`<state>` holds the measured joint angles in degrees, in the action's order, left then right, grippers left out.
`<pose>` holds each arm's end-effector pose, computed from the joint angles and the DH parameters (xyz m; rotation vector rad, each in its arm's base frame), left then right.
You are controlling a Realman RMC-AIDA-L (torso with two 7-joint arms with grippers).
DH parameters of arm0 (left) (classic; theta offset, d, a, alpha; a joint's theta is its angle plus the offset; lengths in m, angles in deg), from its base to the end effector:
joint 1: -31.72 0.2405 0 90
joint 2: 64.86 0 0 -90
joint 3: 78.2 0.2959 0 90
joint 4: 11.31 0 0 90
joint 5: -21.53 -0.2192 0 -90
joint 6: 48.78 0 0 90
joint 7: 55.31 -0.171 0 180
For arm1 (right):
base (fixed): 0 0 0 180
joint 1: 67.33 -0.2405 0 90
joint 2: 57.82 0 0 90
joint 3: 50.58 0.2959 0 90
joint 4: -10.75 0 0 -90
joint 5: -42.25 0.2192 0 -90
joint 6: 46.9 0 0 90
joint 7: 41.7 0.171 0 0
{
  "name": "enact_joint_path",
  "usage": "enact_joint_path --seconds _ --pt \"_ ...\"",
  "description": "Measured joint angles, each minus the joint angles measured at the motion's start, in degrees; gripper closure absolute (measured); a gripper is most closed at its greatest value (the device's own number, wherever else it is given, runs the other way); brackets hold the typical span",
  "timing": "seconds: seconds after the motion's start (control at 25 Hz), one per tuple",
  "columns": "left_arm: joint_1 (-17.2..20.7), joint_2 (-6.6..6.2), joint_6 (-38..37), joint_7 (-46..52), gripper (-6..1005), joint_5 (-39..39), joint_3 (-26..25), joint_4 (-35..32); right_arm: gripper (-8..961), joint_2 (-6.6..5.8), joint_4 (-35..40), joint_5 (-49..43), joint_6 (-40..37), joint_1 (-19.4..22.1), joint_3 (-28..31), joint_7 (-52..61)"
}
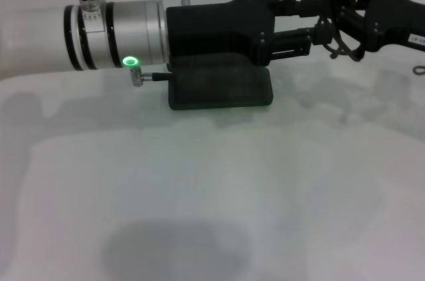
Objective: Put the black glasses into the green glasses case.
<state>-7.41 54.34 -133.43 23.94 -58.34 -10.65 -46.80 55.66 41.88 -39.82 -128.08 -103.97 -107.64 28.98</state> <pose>-0.1486 0.3951 -0.0704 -2.8111 -0.3423 -1.1530 0.2163 0.4278 -0.0119 -2.5584 0.3181 0.9931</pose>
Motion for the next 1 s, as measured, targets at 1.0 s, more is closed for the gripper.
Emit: enact_joint_path --seconds 1.0 --pt "3.0 -1.38 4.4 -0.4 464 -1.2 -5.6 0.2 841 1.21 0.6 0.3 -5.1 2.8 11.7 -0.3"
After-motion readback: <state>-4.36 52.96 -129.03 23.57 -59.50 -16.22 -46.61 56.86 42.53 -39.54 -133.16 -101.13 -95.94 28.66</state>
